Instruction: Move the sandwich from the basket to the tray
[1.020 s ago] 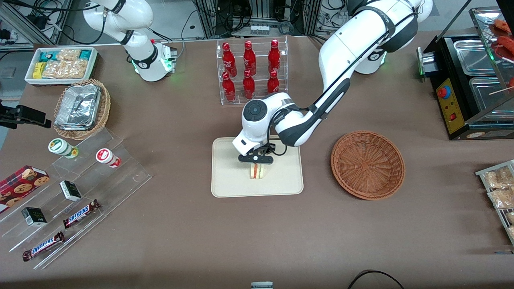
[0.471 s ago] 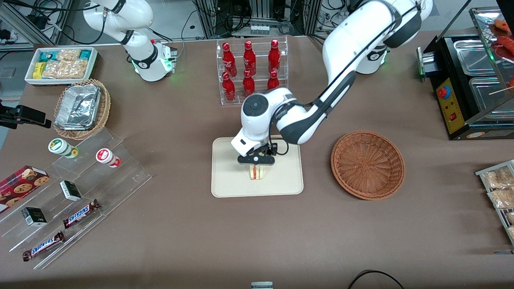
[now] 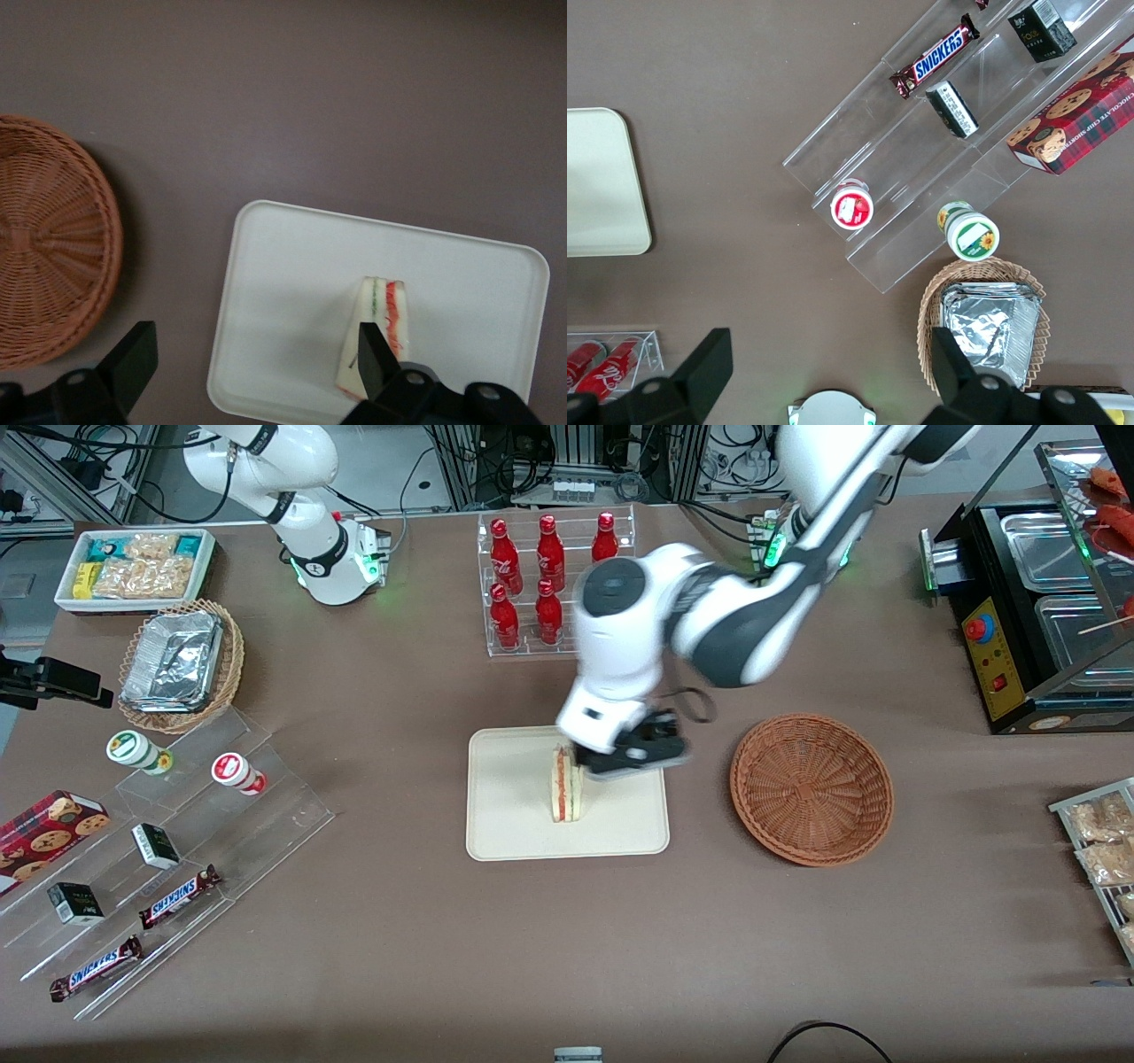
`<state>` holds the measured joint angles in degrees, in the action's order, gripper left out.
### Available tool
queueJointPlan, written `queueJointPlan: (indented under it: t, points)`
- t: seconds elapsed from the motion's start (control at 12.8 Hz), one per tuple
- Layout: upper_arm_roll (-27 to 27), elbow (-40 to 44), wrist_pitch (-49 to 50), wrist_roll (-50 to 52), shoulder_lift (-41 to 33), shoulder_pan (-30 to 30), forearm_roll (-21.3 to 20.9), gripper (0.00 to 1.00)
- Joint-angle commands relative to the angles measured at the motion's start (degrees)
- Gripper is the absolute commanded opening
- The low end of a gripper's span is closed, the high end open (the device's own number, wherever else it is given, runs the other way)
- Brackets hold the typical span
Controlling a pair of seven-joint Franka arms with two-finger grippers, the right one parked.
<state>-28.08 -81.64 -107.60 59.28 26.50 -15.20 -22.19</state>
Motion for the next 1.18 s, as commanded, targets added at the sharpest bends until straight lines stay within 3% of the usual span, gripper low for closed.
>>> queueJointPlan:
  t: [0.0,0.24,0.55,0.86,1.1]
  points:
    - [-0.4,-2.5,6.4,-9.6,-7.3,8.0,6.2,1.00]
    - [-0.4,-2.6,12.5,-23.4,-12.5,16.2,11.5,1.00]
    - [1.4,-5.8,16.3,-37.3,-19.0,21.6,15.8,1.00]
    - [20.7,-12.4,16.7,-54.3,-27.4,14.0,21.3,1.00]
    - [26.4,-13.9,17.9,-60.8,-30.4,13.8,22.9,1.00]
